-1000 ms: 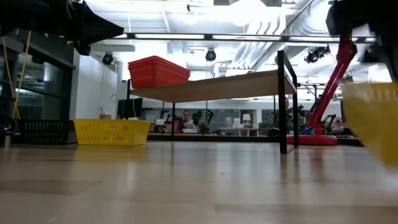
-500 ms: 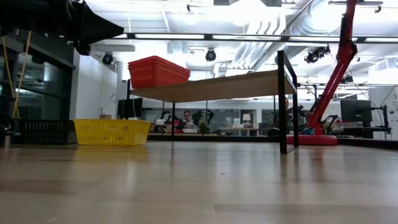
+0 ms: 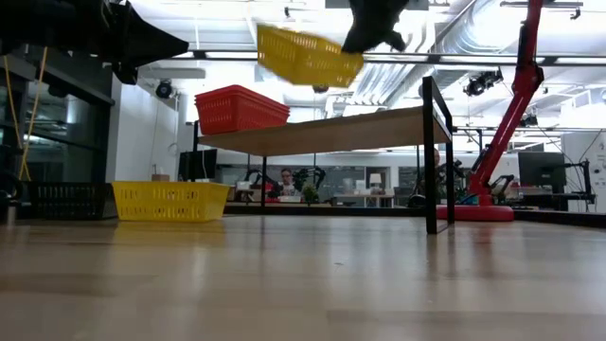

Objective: Stack baskets on shelf by color
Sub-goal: Put the bottom right yellow bin on the shelf

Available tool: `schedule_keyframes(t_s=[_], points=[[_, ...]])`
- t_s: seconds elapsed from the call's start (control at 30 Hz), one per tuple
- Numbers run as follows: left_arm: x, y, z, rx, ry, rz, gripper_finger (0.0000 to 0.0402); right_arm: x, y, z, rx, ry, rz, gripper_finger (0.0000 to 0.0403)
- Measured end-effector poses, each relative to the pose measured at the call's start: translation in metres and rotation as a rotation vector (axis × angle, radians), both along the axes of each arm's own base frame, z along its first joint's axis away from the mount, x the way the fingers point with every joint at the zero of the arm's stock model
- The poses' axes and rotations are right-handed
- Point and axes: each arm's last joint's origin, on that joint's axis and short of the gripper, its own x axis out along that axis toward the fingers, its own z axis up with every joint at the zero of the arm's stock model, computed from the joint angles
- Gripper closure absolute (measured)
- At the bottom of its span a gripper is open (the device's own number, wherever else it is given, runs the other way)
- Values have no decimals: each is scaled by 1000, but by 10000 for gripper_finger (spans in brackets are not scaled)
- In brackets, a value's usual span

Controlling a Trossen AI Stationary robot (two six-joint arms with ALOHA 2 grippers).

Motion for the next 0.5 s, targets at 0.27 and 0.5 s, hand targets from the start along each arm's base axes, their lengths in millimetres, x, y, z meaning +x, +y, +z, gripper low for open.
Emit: schedule_keyframes(t_s=[0.27,0.5], points=[[0,0,0,0,0,0,402,17,-26,-30,69,81,16,402],[0,0,0,0,0,0,401,24,-34,-41,58,112,28,402]])
